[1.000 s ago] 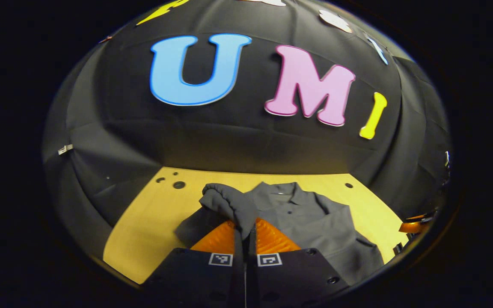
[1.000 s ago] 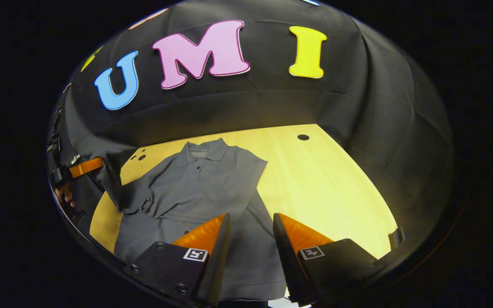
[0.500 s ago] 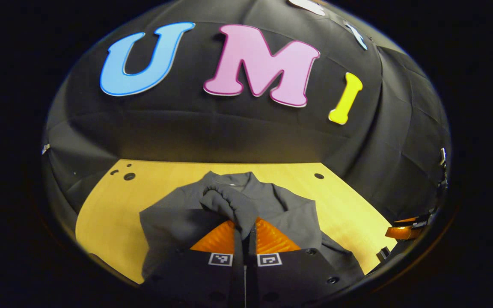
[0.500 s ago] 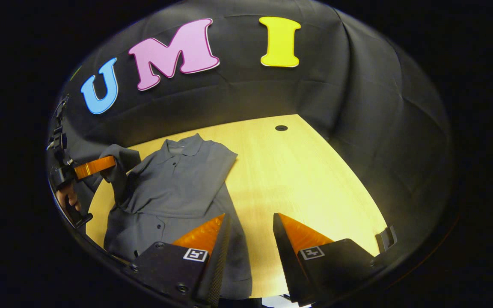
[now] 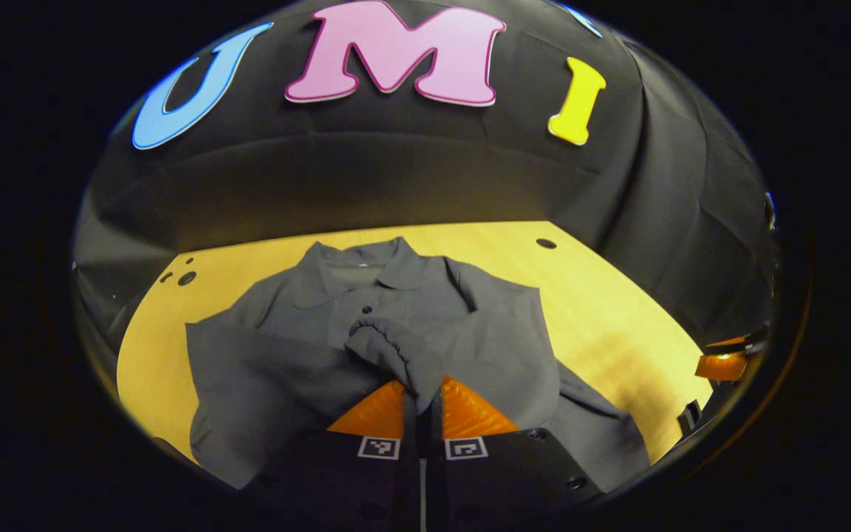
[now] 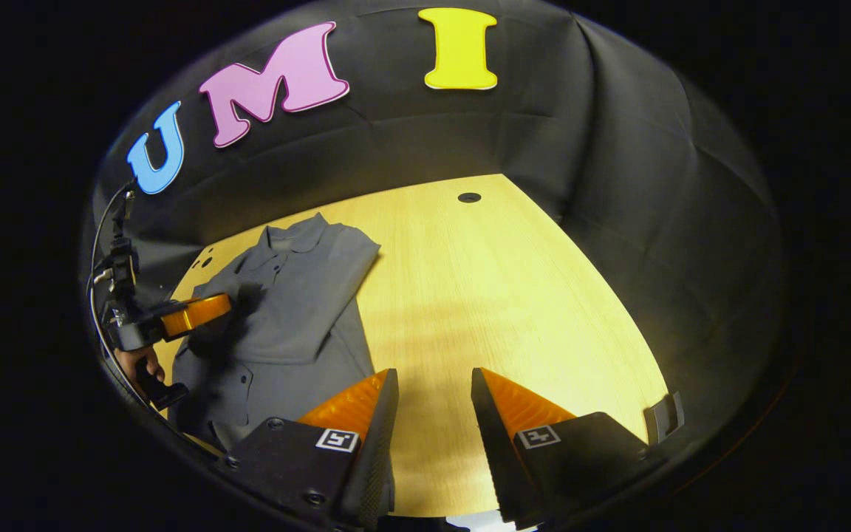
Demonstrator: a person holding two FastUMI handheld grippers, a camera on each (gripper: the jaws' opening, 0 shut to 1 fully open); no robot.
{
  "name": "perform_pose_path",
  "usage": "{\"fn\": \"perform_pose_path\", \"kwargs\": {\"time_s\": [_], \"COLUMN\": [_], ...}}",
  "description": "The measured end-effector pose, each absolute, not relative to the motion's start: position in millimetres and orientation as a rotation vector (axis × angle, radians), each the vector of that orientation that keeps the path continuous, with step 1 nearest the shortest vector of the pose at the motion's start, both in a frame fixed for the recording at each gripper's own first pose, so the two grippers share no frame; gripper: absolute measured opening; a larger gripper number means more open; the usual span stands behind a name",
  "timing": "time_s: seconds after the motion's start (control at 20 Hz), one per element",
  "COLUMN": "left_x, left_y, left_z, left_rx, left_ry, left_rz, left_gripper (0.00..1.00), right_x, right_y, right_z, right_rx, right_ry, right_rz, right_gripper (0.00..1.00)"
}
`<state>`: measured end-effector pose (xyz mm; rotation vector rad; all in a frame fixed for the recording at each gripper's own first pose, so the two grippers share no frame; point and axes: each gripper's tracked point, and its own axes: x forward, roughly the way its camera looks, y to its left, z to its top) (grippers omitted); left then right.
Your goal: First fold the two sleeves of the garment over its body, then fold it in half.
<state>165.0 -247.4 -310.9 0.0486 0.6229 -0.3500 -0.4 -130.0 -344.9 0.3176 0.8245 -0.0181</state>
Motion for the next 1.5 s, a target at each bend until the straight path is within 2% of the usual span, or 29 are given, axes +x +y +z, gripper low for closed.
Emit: {"fn": "perform_pose_path", "kwargs": {"time_s": [0.3, 0.35, 0.4, 0.5, 0.55, 0.7, 0.75, 0.8, 0.9, 1.05, 1.15, 1.2, 1.5], "left_x": [164.0, 162.0, 158.2, 152.3, 149.3, 140.3, 136.5, 133.0, 121.8, 100.2, 86.6, 80.7, 44.1], "left_y": [-270.0, -274.2, -279.2, -287.3, -290.8, -306.1, -310.4, -315.9, -325.5, -324.2, -305.2, -294.3, -216.3], "left_z": [-348.2, -352.4, -355.4, -357.3, -356.2, -347.7, -342.1, -336.4, -322.0, -298.5, -288.9, -287.3, -276.4], "left_rx": [0.065, 0.066, 0.065, 0.066, 0.069, 0.052, 0.044, 0.029, -0.018, -0.064, -0.056, -0.048, -0.041], "left_ry": [0.682, 0.688, 0.694, 0.701, 0.701, 0.691, 0.684, 0.674, 0.657, 0.632, 0.624, 0.620, 0.646], "left_rz": [-0.382, -0.391, -0.404, -0.426, -0.435, -0.485, -0.506, -0.529, -0.575, -0.614, -0.595, -0.580, -0.520], "left_gripper": [0.25, 0.20, 0.26, 0.59, 0.54, 0.66, 0.61, 0.73, 0.81, 0.87, 0.89, 0.96, 0.96], "right_x": [1.4, 2.1, 1.9, 1.9, 1.4, -3.2, -4.5, -6.5, -11.7, -18.2, -23.7, -26.9, -50.3], "right_y": [-141.5, -142.8, -144.5, -145.8, -145.8, -143.1, -141.1, -138.5, -132.8, -119.6, -109.1, -103.2, -60.7], "right_z": [-355.8, -356.9, -357.7, -359.1, -358.8, -359.1, -359.0, -358.6, -357.0, -353.0, -349.9, -348.4, -342.1], "right_rx": [0.299, 0.302, 0.304, 0.307, 0.308, 0.313, 0.314, 0.315, 0.318, 0.322, 0.320, 0.318, 0.332], "right_ry": [0.847, 0.849, 0.849, 0.851, 0.853, 0.857, 0.857, 0.859, 0.863, 0.869, 0.872, 0.875, 0.893], "right_rz": [-0.002, -0.003, -0.005, -0.005, -0.005, -0.003, -0.002, 0.001, 0.007, 0.032, 0.051, 0.060, 0.117], "right_gripper": [0.63, 0.63, 0.63, 0.63, 0.63, 0.63, 0.63, 0.63, 0.63, 0.63, 0.63, 0.64, 0.78]}}
